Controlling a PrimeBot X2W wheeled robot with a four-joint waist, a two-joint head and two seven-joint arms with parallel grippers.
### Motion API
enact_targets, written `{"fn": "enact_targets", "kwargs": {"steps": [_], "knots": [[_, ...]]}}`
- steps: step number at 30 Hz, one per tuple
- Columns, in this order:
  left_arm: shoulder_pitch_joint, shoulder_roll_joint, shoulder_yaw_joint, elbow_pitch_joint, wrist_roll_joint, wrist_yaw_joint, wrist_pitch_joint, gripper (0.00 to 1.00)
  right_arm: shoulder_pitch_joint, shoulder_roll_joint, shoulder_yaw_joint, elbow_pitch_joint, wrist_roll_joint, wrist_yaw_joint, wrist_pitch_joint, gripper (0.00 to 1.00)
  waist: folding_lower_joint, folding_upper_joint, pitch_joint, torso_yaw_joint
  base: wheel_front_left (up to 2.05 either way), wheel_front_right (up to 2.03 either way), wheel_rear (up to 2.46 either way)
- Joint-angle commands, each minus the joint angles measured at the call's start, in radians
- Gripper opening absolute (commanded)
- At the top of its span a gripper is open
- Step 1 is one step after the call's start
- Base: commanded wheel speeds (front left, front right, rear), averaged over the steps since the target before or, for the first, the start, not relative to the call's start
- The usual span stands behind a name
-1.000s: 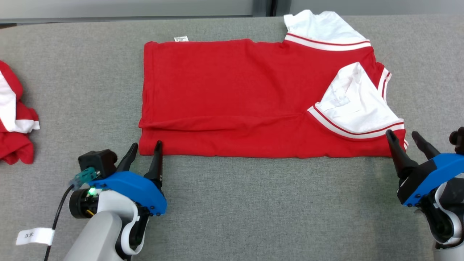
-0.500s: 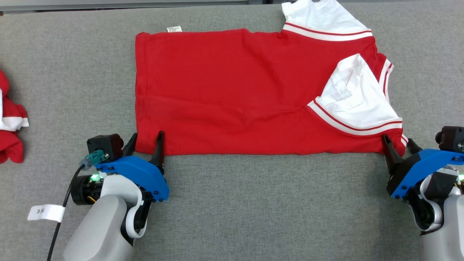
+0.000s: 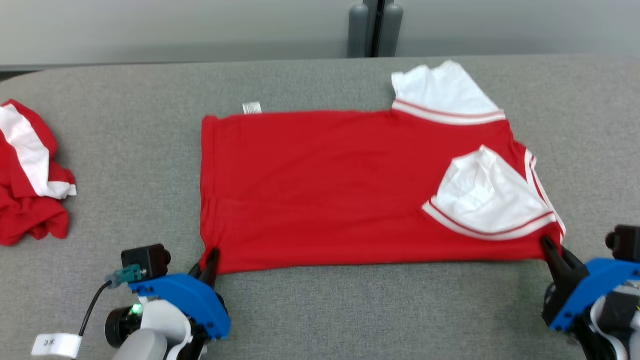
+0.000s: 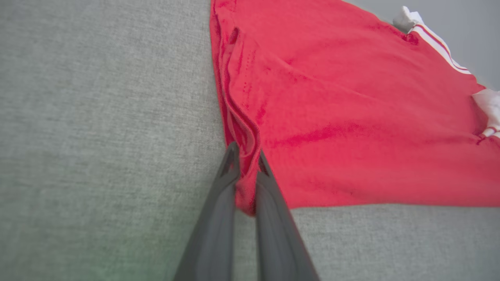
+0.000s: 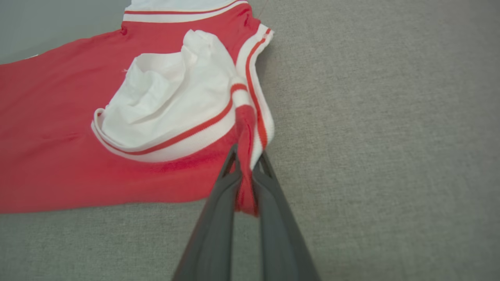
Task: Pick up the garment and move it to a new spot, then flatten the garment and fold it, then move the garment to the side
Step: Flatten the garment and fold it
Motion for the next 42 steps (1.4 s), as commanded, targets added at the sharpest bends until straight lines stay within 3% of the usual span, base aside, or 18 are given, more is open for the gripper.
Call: {"fn": "enact_targets", "kwargs": {"steps": [1,11,12,13,14,15,23,29,34,42], "knots": [[0.019,0.009,0.002,-0.01,-0.004,0.009,0.006,0.0,0.022,-0.002,-0.007,-0.015,0.007,0.0,0.006,0.0,0.0,0.0,-0.014,-0.008,0.0,0.0,0.0],[0.225,0.101,-0.009,-0.246,-0.022,0.096,0.132,0.0,0.246,-0.001,-0.026,-0.179,0.136,0.0,0.078,0.0,0.0,0.0,-0.052,-0.005,0.0,0.0,0.0],[0.239,0.103,-0.008,-0.258,-0.023,0.104,0.137,0.27,0.256,-0.001,-0.022,-0.18,0.148,0.0,0.082,0.0,0.0,0.0,-0.051,-0.006,0.0,0.0,0.0],[0.254,0.099,-0.008,-0.269,-0.033,0.109,0.144,0.62,0.266,-0.001,-0.02,-0.18,0.155,0.0,0.082,0.0,0.0,0.0,-0.05,-0.006,0.0,0.0,0.0],[0.263,0.096,-0.009,-0.277,-0.04,0.111,0.151,0.96,0.267,-0.001,-0.017,-0.179,0.159,0.0,0.077,0.3,0.0,0.0,-0.048,-0.006,0.0,0.0,0.0],[0.266,0.095,-0.011,-0.284,-0.044,0.111,0.158,1.0,0.266,-0.001,-0.017,-0.175,0.16,0.0,0.072,1.0,0.0,0.0,-0.046,-0.005,0.0,0.0,0.0],[0.175,0.137,-0.003,-0.347,-0.026,0.103,0.196,1.0,0.127,-0.006,0.025,-0.259,0.049,0.0,0.119,1.0,0.0,0.0,-0.026,-0.004,0.0,0.0,0.0],[-0.03,0.208,0.014,-0.338,-0.026,0.075,0.326,1.0,-0.135,-0.093,0.116,-0.263,0.056,0.0,0.268,1.0,0.0,0.0,0.02,-0.011,0.0,0.0,0.0],[-0.22,0.254,0.03,-0.276,-0.043,0.048,0.45,1.0,-0.375,-0.138,0.225,-0.168,0.07,0.0,0.349,1.0,0.0,0.0,0.07,-0.038,0.0,0.0,0.0],[-0.409,0.242,0.057,-0.145,-0.098,0.078,0.583,1.0,-0.628,-0.117,0.324,0.06,0.099,0.0,0.312,1.0,0.0,0.0,0.141,-0.073,0.0,0.0,0.0]]}}
